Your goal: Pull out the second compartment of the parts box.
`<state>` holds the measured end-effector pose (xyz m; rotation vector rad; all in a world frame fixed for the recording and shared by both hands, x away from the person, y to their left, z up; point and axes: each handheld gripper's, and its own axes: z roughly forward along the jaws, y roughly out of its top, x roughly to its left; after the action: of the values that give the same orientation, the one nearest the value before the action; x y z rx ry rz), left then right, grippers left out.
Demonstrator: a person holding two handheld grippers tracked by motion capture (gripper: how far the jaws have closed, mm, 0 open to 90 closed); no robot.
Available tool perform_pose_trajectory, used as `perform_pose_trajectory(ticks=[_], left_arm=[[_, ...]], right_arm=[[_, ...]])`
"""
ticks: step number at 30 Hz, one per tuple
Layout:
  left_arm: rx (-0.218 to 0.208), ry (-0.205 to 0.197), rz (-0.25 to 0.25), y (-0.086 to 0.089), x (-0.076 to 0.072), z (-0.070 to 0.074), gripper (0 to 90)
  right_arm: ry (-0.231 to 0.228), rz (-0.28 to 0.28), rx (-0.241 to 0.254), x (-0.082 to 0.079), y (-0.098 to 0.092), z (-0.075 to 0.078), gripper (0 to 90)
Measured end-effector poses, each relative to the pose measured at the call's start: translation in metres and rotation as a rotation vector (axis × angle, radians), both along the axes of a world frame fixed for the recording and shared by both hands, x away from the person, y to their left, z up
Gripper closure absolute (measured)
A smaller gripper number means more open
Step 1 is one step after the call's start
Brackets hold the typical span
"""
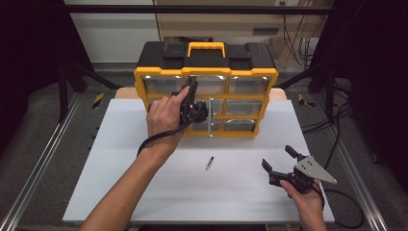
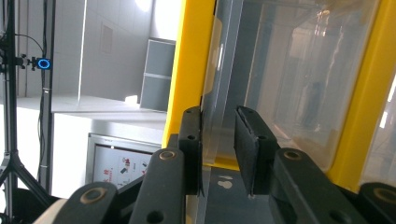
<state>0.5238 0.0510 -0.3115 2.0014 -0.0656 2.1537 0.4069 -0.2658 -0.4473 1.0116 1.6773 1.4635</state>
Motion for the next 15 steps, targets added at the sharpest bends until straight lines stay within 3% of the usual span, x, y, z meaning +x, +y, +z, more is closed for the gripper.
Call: perform_pose_trajectory(ticks=[11, 15], left_arm=[[-0.001, -0.024, 0.009, -0.0011, 0.0007, -0.0013, 77.9], [0.02, -0.039, 0.019, -0.0019, 0.0015, -0.0031, 79.4]], right_arm=[[0.002, 0.002, 0.004, 0.0004, -0.0001, -0.0005, 4.8], [0.007, 0.0, 0.011, 0.0006, -0.0007, -0.0008, 4.9]])
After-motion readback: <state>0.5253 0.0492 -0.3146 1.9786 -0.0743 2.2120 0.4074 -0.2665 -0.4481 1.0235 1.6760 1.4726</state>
